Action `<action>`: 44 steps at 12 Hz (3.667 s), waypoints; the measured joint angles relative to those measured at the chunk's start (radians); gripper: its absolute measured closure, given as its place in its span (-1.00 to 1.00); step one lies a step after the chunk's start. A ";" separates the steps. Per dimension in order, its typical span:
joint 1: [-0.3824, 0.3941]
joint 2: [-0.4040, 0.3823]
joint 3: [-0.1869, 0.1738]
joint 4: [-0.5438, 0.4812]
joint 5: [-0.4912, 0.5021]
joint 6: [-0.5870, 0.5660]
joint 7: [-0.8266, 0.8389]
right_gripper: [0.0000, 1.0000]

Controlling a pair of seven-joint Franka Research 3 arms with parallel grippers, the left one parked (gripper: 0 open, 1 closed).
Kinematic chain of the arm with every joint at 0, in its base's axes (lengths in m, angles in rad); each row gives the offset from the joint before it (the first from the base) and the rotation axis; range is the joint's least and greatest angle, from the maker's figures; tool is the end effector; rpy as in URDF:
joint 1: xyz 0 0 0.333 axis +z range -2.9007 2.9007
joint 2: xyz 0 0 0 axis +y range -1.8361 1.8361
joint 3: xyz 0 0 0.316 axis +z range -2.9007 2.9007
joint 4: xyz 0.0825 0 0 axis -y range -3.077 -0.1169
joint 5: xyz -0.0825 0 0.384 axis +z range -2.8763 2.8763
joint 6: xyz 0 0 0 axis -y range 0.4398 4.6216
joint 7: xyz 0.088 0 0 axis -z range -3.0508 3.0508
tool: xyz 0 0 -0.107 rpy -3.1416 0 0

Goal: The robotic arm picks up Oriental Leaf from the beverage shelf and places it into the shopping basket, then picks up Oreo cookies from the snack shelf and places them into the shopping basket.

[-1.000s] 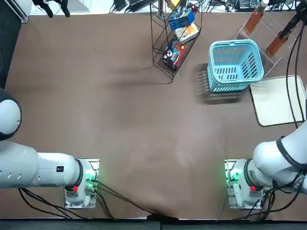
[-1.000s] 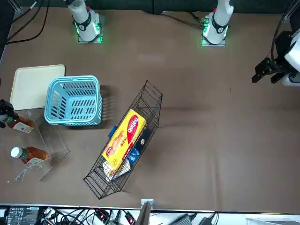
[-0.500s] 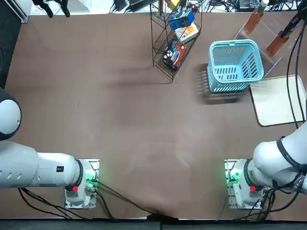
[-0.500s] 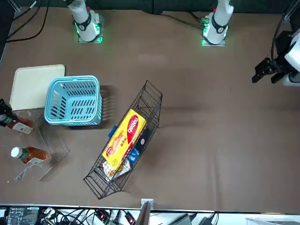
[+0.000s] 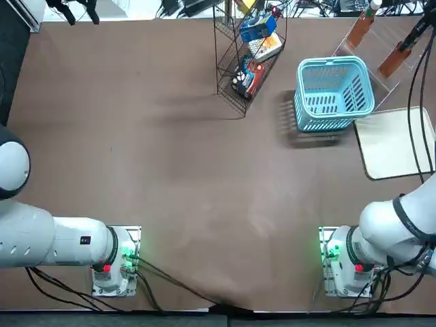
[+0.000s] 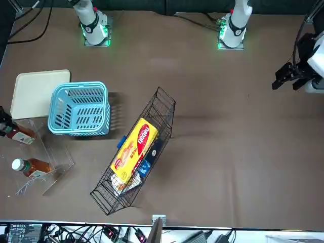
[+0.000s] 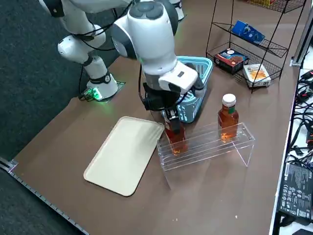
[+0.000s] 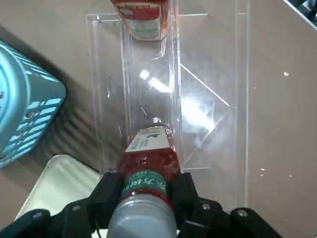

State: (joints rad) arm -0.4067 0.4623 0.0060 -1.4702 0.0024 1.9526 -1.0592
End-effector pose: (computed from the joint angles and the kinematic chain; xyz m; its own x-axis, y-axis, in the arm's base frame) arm 0.6381 -0.2709 0.4151 0.7917 0.6107 0.0141 0.6106 -0.7918 0.0151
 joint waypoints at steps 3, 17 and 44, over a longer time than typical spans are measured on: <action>0.002 -0.068 0.006 0.005 0.000 -0.059 0.000 -0.13; 0.155 -0.286 0.024 -0.026 0.000 -0.338 0.523 -0.13; 0.358 -0.405 0.028 -0.766 -0.001 0.321 1.012 -0.13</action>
State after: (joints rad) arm -0.0482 0.0574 0.0336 -2.2362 0.0018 2.2741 -0.0469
